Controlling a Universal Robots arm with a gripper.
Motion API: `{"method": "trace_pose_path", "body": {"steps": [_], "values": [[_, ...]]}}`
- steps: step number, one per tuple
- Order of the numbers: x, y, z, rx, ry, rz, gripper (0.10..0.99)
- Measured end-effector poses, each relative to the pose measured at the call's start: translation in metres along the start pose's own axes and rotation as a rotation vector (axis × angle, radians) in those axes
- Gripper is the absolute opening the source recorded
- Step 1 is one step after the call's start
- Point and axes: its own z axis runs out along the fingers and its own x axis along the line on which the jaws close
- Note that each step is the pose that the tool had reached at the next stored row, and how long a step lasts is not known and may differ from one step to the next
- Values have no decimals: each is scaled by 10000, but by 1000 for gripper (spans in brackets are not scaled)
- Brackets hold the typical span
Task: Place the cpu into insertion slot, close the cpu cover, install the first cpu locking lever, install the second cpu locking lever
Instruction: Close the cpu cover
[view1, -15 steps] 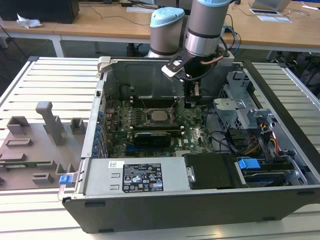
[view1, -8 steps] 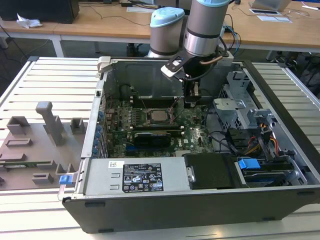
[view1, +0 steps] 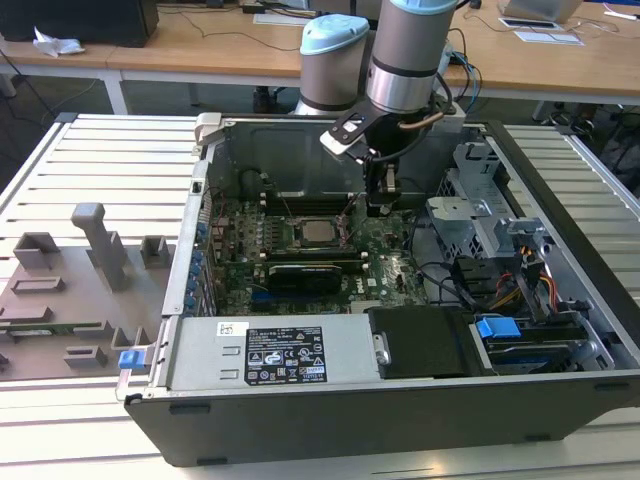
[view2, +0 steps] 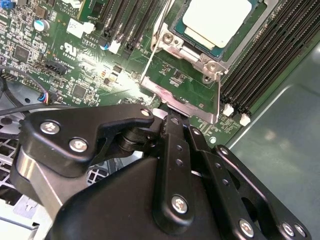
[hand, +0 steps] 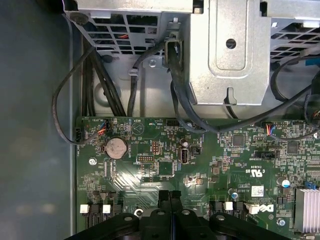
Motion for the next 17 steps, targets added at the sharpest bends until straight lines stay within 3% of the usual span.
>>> {"method": "trace_pose_path", "body": {"steps": [17], "values": [[1, -22, 20, 0, 0, 1, 106]]}}
